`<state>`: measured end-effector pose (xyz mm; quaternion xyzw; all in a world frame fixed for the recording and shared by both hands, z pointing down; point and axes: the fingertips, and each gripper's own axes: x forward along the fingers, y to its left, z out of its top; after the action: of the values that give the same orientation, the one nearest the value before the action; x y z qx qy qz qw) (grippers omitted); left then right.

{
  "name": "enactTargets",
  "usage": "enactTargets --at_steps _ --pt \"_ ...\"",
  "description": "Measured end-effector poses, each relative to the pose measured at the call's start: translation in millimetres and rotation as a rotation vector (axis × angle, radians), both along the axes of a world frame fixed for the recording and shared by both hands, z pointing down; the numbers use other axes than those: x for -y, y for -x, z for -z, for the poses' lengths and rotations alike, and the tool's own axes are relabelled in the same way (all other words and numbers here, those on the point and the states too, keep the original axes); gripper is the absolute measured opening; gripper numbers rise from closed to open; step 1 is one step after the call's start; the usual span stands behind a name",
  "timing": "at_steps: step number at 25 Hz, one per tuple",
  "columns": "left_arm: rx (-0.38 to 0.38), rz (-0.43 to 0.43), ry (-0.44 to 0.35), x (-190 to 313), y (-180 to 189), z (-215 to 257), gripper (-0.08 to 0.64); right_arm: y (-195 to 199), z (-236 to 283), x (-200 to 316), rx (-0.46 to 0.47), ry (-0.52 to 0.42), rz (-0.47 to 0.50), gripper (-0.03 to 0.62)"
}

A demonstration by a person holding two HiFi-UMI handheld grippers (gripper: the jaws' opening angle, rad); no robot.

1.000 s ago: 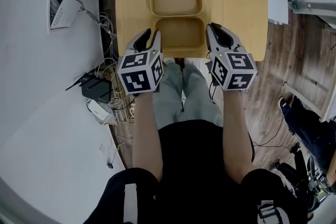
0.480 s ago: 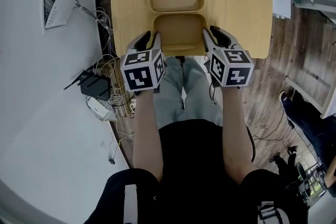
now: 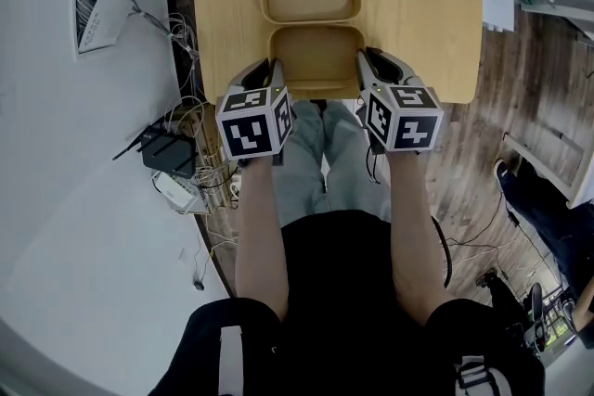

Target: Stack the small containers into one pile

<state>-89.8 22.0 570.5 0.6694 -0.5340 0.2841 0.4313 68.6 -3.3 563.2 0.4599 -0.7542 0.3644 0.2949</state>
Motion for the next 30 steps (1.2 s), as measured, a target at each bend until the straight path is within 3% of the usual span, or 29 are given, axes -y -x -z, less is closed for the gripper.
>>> enactTargets --at_steps 20,30 --pt "0.003 0.014 -0.055 -2 -4 27 0.039 -3 21 0 0.019 -0.051 0.004 0.046" --pt "0.027 0.042 -0.158 13 0 76 0.035 0 66 20 0.058 -0.145 0.02 0.035"
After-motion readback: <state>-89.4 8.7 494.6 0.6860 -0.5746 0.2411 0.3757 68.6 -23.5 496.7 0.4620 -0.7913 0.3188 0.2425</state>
